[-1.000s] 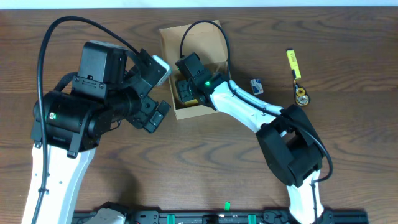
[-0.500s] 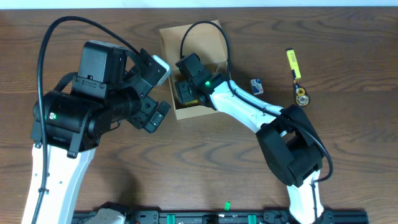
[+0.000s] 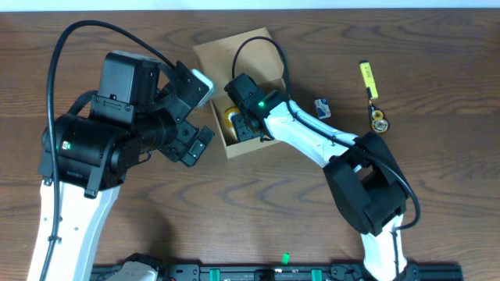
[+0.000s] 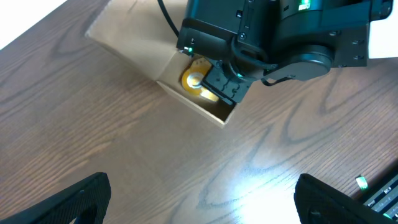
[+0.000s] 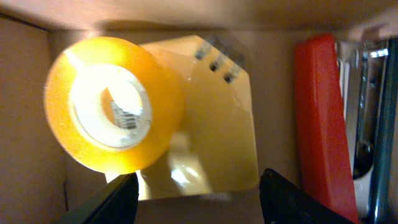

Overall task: Pack container
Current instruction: 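Lower the tape roll onto the notepad inside the box and release, then withdraw right gripper right toward the yellow highlighter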

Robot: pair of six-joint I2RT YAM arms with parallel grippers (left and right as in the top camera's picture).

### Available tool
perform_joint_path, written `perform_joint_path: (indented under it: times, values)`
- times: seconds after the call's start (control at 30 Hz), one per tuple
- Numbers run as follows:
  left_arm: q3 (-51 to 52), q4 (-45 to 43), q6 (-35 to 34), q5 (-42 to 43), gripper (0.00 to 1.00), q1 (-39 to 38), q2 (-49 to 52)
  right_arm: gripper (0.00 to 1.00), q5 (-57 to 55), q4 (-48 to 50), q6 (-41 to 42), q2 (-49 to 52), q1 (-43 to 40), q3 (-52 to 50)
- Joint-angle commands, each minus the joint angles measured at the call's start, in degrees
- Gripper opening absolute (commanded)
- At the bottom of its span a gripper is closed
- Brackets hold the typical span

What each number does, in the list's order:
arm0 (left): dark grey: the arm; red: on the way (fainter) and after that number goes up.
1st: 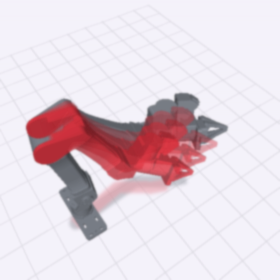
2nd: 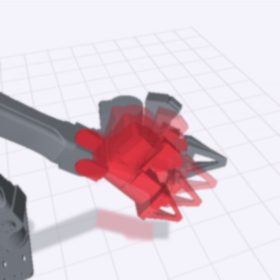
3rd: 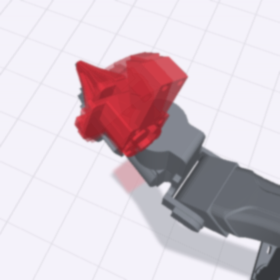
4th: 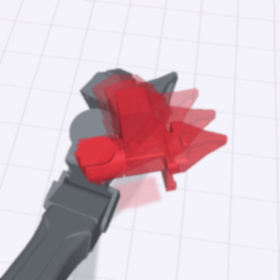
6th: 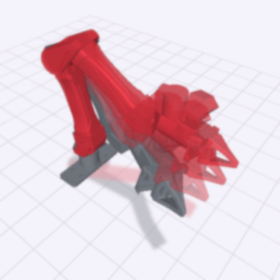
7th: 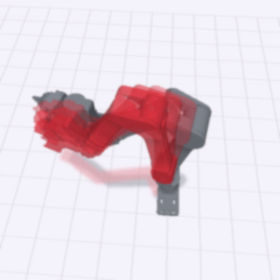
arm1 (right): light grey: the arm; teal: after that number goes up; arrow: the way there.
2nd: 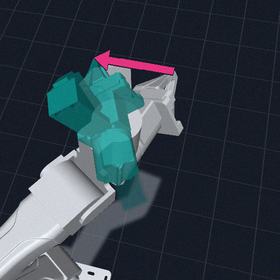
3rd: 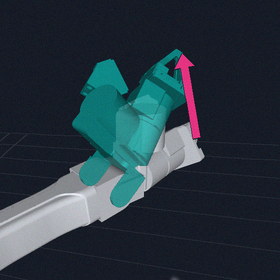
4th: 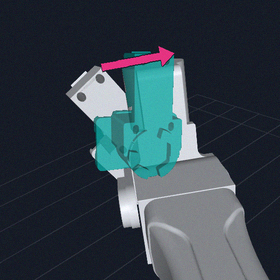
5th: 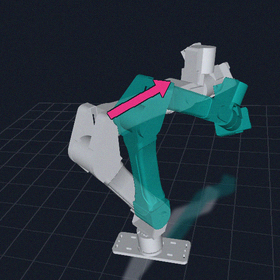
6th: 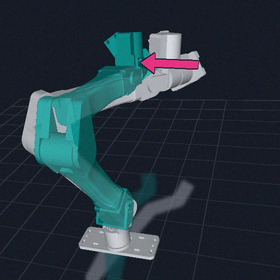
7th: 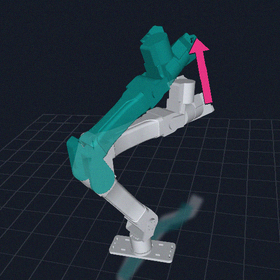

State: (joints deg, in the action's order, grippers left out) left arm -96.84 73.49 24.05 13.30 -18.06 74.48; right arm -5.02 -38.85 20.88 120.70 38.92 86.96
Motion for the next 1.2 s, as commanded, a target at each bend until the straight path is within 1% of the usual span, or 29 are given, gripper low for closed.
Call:
perform_joint_path:
  times: [0.0, 0.47, 0.53, 0.67, 0.77, 1.0, 1.17]
  values:
    - [-0.94, 0.15, 0.37, -0.33, 0.95, 0.04, 0.04, 0.63, -1.01, -1.25, 0.55, -2.01, -0.37, 0.37]
    - [-0.94, 0.15, 0.37, -0.33, 0.95, 0.04, 0.04, 0.63, -1.01, -3.21, 0.0, -3.26, -0.48, 1.7]
    - [-0.94, 0.15, 0.37, -0.33, 0.95, 0.04, 0.04, 0.64, -1.57, -4.39, -1.01, -4.96, -0.5, 3.1]
    - [-0.94, 0.15, 0.37, -0.33, 0.95, 0.04, 0.04, 0.68, -3.63, -5.35, -2.03, -8.92, -0.83, 4.57]
    - [-0.94, 0.15, 0.37, -0.33, 0.95, 0.04, 0.04, 0.68, -3.76, -5.73, -4.15, -12.13, -1.53, 4.61]
    - [-0.94, 0.15, 0.37, -0.33, 0.95, 0.04, 0.04, 0.68, -4.04, -7.69, -6.29, -18.29, -3.87, 4.61]
    - [-0.94, 0.15, 0.37, -0.33, 0.95, 0.04, 0.04, 0.7, -4.24, -8.76, -6.82, -21.2, -6.64, 4.61]
